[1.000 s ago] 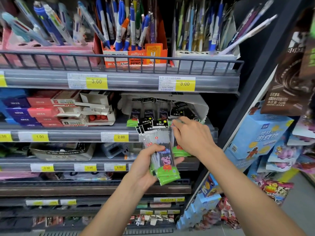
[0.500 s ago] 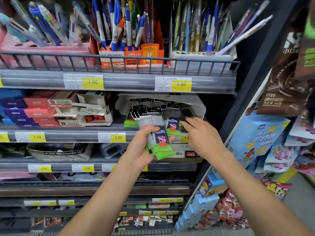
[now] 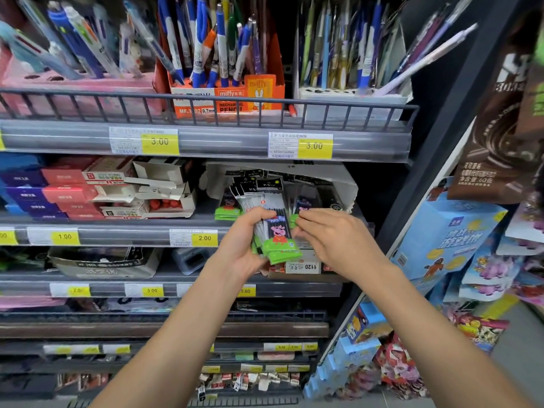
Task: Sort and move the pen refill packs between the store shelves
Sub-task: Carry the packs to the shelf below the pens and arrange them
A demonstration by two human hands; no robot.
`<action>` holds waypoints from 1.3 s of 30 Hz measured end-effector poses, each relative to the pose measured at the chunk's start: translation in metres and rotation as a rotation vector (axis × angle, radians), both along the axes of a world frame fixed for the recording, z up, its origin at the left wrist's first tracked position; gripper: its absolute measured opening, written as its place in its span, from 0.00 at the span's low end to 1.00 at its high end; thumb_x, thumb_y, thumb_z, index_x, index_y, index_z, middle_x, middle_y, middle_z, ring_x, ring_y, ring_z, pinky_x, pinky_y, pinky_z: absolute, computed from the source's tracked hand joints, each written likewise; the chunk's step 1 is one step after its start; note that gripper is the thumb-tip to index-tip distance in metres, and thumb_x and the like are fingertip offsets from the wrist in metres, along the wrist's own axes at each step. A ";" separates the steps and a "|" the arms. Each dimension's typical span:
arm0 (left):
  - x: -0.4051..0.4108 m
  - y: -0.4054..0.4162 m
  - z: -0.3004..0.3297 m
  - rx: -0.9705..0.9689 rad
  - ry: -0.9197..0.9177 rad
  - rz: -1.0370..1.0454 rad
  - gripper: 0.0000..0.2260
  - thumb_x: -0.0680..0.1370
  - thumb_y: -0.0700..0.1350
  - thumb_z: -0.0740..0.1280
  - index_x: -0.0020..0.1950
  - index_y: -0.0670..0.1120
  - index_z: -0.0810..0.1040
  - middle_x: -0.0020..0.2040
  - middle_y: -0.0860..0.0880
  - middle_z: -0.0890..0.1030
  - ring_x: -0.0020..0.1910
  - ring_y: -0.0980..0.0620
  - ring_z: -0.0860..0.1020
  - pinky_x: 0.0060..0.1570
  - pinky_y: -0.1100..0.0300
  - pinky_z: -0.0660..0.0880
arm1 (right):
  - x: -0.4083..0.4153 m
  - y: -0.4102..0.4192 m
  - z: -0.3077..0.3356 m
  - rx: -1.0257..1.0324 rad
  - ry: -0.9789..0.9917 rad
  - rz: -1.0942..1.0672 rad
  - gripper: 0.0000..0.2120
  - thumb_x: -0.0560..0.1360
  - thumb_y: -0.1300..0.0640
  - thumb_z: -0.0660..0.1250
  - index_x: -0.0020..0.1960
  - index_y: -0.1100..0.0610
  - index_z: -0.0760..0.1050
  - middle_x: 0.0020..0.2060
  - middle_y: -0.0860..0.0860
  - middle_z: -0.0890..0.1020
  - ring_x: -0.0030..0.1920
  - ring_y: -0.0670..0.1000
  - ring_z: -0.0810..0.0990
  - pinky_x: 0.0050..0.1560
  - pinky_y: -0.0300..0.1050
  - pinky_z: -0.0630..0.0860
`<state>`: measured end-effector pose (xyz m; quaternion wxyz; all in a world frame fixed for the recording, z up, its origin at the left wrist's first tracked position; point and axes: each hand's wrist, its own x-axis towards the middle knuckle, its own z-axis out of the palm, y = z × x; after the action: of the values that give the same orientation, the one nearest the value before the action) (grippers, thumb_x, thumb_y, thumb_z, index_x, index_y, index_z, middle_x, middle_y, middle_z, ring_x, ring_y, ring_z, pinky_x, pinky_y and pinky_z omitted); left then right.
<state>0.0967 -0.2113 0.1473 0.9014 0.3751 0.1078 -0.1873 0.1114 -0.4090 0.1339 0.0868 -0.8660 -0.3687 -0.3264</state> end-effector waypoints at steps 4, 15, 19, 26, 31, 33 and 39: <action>0.000 0.017 0.010 0.152 0.005 -0.108 0.26 0.70 0.36 0.70 0.69 0.32 0.76 0.59 0.32 0.84 0.59 0.34 0.84 0.46 0.39 0.85 | 0.013 0.003 0.000 -0.012 -0.029 -0.023 0.14 0.66 0.68 0.80 0.51 0.60 0.87 0.48 0.54 0.88 0.46 0.57 0.88 0.43 0.56 0.84; 0.001 0.042 0.013 0.262 0.040 -0.088 0.20 0.78 0.34 0.65 0.69 0.30 0.73 0.57 0.30 0.84 0.56 0.36 0.86 0.50 0.40 0.85 | 0.018 0.011 0.000 -0.048 -0.017 -0.202 0.20 0.67 0.68 0.73 0.58 0.59 0.83 0.52 0.56 0.85 0.52 0.61 0.83 0.52 0.57 0.77; 0.001 0.055 0.003 0.221 0.019 -0.016 0.14 0.77 0.34 0.66 0.60 0.31 0.79 0.56 0.32 0.85 0.53 0.38 0.87 0.47 0.43 0.86 | 0.018 0.018 -0.004 -0.187 -0.006 -0.092 0.28 0.70 0.62 0.74 0.69 0.55 0.78 0.69 0.54 0.79 0.70 0.59 0.75 0.68 0.63 0.72; 0.001 0.057 0.001 0.122 -0.027 0.062 0.19 0.69 0.38 0.70 0.59 0.33 0.82 0.57 0.35 0.86 0.50 0.43 0.88 0.54 0.47 0.84 | 0.020 0.027 -0.024 -0.015 -0.224 -0.060 0.19 0.74 0.69 0.69 0.63 0.60 0.82 0.59 0.55 0.85 0.60 0.57 0.84 0.59 0.56 0.81; 0.000 0.055 0.005 0.138 0.004 0.086 0.20 0.68 0.40 0.71 0.58 0.35 0.82 0.56 0.36 0.86 0.47 0.43 0.88 0.49 0.48 0.86 | 0.018 0.033 -0.023 -0.036 -0.253 -0.355 0.11 0.76 0.66 0.67 0.57 0.63 0.83 0.49 0.57 0.85 0.55 0.63 0.83 0.51 0.55 0.81; -0.001 0.052 0.007 0.170 0.014 0.072 0.17 0.67 0.41 0.72 0.55 0.36 0.82 0.53 0.38 0.87 0.46 0.42 0.88 0.46 0.49 0.86 | 0.016 0.039 -0.018 -0.071 -0.172 -0.454 0.05 0.74 0.64 0.70 0.48 0.64 0.83 0.45 0.58 0.82 0.53 0.64 0.81 0.44 0.53 0.79; -0.005 0.047 0.008 0.178 0.019 0.059 0.12 0.74 0.39 0.70 0.55 0.35 0.81 0.49 0.37 0.87 0.44 0.42 0.88 0.55 0.47 0.81 | 0.018 0.032 -0.024 -0.032 -0.032 -0.350 0.17 0.71 0.68 0.72 0.60 0.69 0.80 0.54 0.62 0.82 0.54 0.63 0.81 0.42 0.54 0.82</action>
<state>0.0913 -0.1638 0.1550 0.8686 0.4486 0.1435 -0.1541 0.1294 -0.3771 0.1098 0.0091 -0.9129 -0.2189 -0.3443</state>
